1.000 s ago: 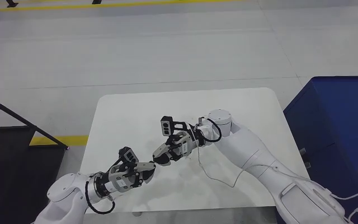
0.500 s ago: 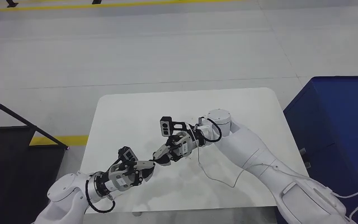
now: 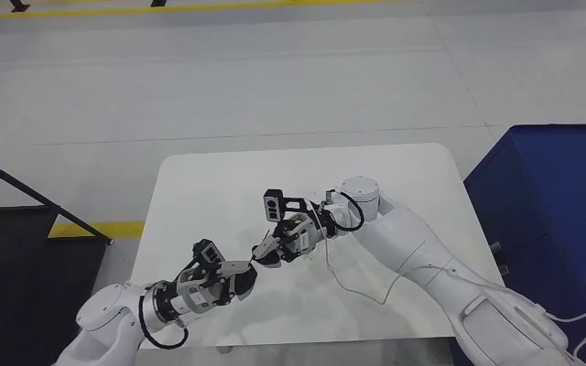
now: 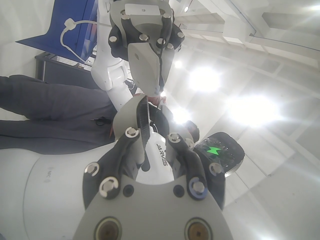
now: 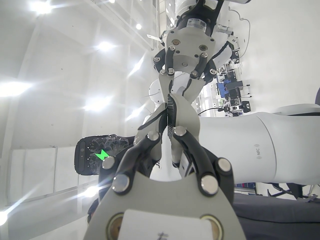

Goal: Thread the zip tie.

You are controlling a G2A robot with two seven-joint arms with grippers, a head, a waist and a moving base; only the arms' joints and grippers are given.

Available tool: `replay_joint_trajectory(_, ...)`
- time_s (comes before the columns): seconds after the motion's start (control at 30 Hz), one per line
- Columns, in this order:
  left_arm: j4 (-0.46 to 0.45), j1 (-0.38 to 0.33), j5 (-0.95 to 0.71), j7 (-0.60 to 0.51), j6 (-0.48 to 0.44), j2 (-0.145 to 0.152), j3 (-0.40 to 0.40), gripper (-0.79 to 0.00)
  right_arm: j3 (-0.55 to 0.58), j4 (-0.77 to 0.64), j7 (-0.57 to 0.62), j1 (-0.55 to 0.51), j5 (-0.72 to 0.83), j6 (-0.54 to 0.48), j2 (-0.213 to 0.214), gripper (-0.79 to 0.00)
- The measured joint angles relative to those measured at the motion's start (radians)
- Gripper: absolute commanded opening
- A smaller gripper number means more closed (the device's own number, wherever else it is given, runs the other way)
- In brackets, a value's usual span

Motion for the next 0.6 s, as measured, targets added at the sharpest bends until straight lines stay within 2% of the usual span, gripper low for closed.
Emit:
replay_joint_trajectory(0.13, -0.003, 0.012, 0.030, -0.023, -0.043, 0.003, -0.018, 0.000, 0.017, -0.015, 0.002, -0.001, -0.033, -0.010, 0.006, -0.785)
replay_joint_trajectory(0.23, -0.004, 0.013, 0.033, -0.022, -0.043, 0.003, -0.019, 0.000, 0.062, -0.017, -0.018, -0.022, 0.034, -0.051, 0.008, -0.785)
replay_joint_trajectory(0.33, -0.002, 0.012, 0.033, -0.021, -0.043, 0.003, -0.019, 0.000, 0.064, -0.016, -0.021, -0.023, 0.038, -0.053, 0.008, -0.785)
replay_joint_trajectory(0.4, 0.018, 0.004, 0.031, 0.023, -0.049, 0.000, -0.016, 0.000, 0.069, -0.027, -0.026, -0.025, 0.032, -0.062, 0.008, -0.785)
replay_joint_trajectory(0.5, 0.076, -0.032, -0.076, 0.128, 0.022, -0.008, 0.003, 0.000, 0.114, -0.116, -0.044, -0.030, -0.034, -0.167, 0.023, -0.785)
replay_joint_trajectory(0.6, 0.138, -0.081, -0.165, 0.234, 0.130, -0.014, 0.036, 0.000, 0.166, -0.238, -0.035, -0.063, -0.131, -0.268, 0.047, -0.785)
